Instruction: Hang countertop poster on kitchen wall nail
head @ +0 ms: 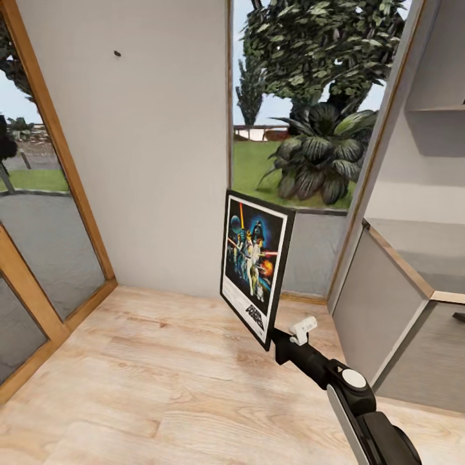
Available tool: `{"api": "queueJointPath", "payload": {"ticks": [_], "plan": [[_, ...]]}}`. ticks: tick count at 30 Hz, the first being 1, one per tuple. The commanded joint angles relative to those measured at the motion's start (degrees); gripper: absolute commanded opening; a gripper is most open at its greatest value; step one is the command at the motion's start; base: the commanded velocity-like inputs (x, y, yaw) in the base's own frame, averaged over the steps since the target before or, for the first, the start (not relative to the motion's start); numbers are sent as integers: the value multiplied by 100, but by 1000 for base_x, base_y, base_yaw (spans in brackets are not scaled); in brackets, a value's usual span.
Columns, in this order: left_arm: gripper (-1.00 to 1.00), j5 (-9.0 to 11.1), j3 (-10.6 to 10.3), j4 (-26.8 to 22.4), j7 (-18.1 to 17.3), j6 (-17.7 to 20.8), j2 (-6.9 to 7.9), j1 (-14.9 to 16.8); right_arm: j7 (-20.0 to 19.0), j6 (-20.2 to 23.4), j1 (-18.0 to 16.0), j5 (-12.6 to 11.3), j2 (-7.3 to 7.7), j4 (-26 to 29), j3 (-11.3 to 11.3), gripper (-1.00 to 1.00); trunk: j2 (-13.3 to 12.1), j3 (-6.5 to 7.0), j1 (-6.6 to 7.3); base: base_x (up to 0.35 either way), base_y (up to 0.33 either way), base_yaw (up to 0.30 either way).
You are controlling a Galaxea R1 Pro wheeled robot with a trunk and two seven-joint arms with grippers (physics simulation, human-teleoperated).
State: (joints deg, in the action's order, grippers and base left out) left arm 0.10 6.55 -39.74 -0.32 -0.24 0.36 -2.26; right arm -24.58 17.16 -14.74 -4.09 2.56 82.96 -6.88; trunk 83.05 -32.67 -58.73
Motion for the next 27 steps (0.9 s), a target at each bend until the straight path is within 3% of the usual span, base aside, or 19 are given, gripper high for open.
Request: {"api": "queueJointPath", "payload": {"ticks": [1, 4, 27], "plan": [[100, 0, 5, -6, -3, -3, -1, -2, -11, 49, -3, -62, 30, 7, -4, -100, 3, -4, 0, 0, 47, 0], [100, -1, -11, 6, -3, 5, -1, -2, -95, 50, -3, -66, 143, 4, -1, -100, -37, 14, 22, 0, 19, 0], [100, -22, -39, 19, -3, 6, -6, -2, -103, 54, -3, -59, 163, -36, 9, -100, -960, 426, 527, 0, 0, 0]]}}
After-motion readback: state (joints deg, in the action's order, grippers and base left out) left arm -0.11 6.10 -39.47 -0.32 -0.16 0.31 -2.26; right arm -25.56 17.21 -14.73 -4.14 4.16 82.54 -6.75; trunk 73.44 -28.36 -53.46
